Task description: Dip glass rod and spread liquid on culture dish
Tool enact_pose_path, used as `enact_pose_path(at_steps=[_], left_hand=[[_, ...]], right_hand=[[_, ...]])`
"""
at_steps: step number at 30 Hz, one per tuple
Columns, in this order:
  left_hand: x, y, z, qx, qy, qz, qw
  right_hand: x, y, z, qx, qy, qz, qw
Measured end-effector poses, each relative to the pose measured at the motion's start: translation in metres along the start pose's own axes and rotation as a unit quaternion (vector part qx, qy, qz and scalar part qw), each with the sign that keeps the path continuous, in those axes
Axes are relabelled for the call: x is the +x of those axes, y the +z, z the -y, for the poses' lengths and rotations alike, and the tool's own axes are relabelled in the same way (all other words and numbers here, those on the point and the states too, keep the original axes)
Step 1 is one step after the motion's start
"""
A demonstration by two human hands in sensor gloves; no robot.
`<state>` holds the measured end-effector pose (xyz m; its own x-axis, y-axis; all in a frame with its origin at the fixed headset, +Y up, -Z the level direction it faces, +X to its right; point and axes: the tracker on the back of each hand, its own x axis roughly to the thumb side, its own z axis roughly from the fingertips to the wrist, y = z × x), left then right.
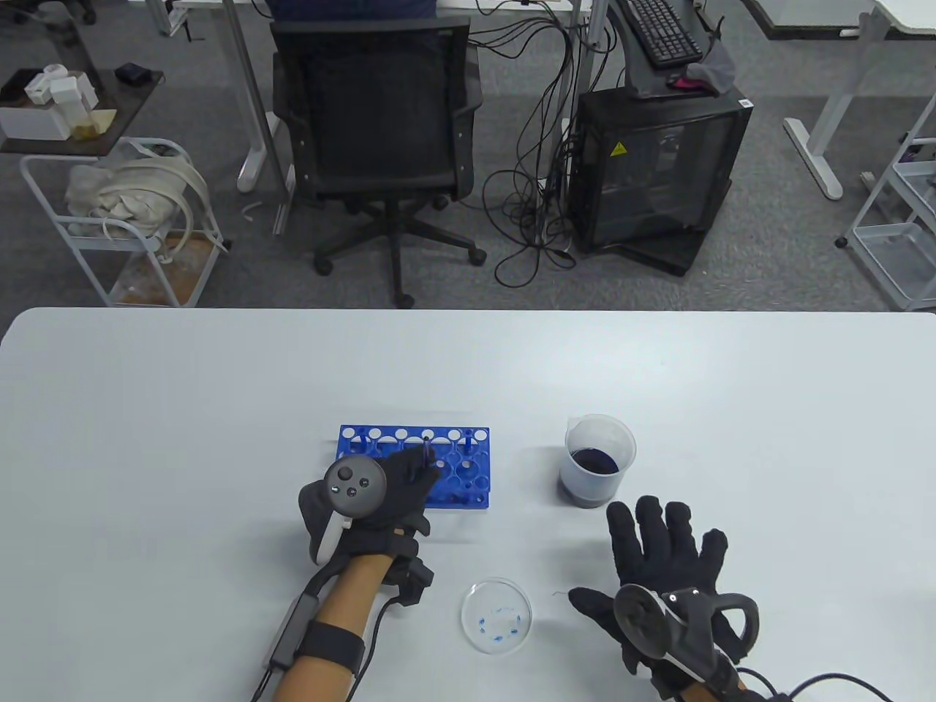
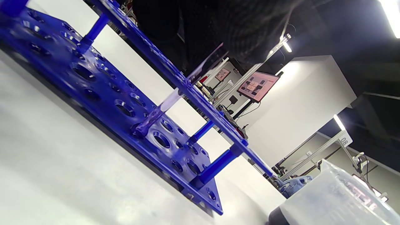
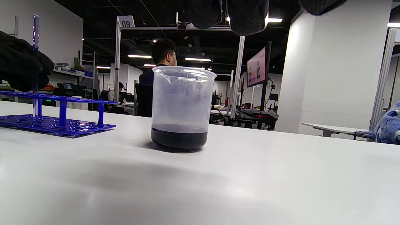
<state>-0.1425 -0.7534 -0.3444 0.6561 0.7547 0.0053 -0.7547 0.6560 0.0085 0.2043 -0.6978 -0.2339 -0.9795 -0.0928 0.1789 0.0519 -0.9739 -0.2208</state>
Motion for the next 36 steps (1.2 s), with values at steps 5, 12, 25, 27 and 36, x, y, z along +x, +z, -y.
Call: enact_pose_path(at_steps=[5,12,25,27,36], left_hand=[[0.000,0.031,-0.004,-0.077,-0.064,0.019,0.995],[0.020,0.096,0.000,-0.143,-0.226,0.076,0.961],[0.026,0.099,0.012,-0.157,-0.252,0.086,0.951],[0.025,0.098,0.014,-0.163,-0.248,0.083,0.951],[0.023,0.098,0.016,-0.170,-0.237,0.082,0.953]], right_hand=[[0.006,-0.006,0.004,0.000,0.012,-0.002,1.000],[0.018,-0.011,-0.009,0.020,0.018,0.003,1.000],[0.014,-0.006,-0.010,0.005,0.034,0.009,0.999],[0.014,-0.004,-0.011,0.000,0.038,0.012,0.999],[0.018,-0.002,-0.015,-0.012,0.045,0.020,0.999]])
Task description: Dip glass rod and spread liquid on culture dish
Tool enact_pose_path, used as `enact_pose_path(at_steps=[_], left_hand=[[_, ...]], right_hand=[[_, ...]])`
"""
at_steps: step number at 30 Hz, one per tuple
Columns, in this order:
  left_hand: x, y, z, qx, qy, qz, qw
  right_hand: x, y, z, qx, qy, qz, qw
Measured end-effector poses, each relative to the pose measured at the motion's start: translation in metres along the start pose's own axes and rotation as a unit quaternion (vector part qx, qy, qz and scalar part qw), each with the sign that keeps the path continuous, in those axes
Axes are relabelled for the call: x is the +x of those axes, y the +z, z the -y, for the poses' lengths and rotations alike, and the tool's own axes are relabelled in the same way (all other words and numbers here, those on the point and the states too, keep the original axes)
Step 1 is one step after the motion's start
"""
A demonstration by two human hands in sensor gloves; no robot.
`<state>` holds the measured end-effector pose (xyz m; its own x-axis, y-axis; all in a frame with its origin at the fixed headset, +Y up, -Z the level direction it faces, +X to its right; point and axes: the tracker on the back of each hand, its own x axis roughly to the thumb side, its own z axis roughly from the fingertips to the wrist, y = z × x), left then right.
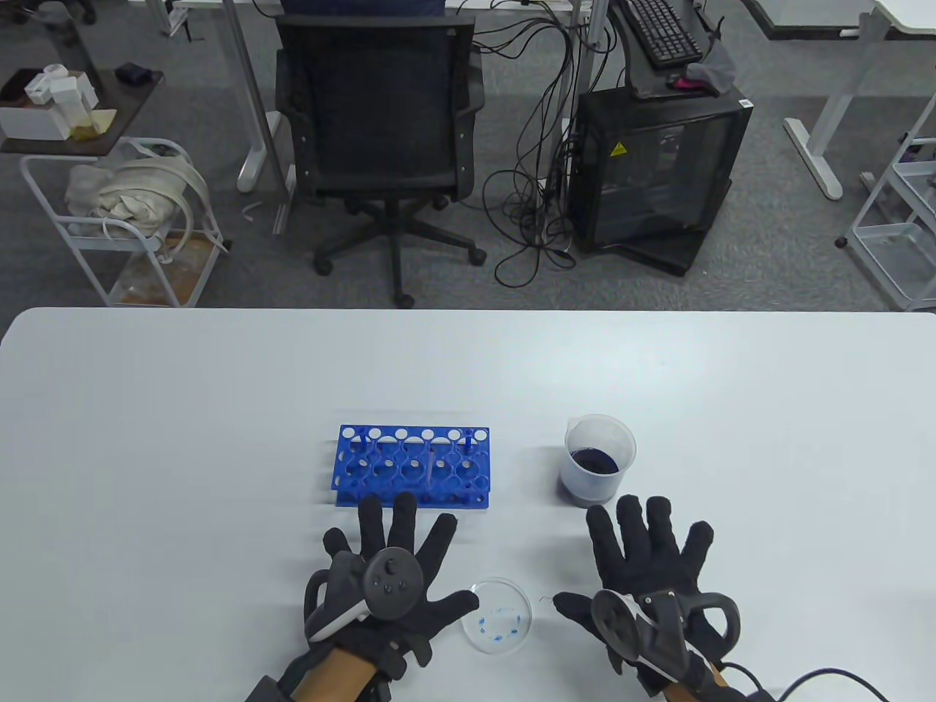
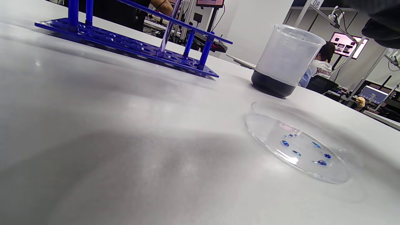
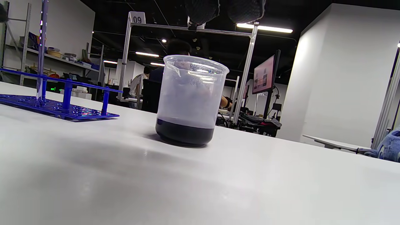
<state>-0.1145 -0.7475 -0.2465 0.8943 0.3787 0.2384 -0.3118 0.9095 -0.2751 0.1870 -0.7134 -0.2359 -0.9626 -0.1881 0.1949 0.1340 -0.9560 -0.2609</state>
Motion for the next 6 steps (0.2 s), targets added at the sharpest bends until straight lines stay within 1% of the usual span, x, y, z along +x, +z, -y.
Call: enact_pose_path(at_steps=[3,6], left_hand=[[-0.0015,-0.0020,-0.0011,-0.007,0.002,-0.001,1.000],[-0.0051,-0.0026,-0.0029,-0.007,0.002,-0.008,1.000]], right_hand=[[0.0045,-0.0007,-0.0049,0.014,0.002,0.006,1.000],[0.0059,0.0030,-0.0031,0.004,0.005,0.012,1.000]])
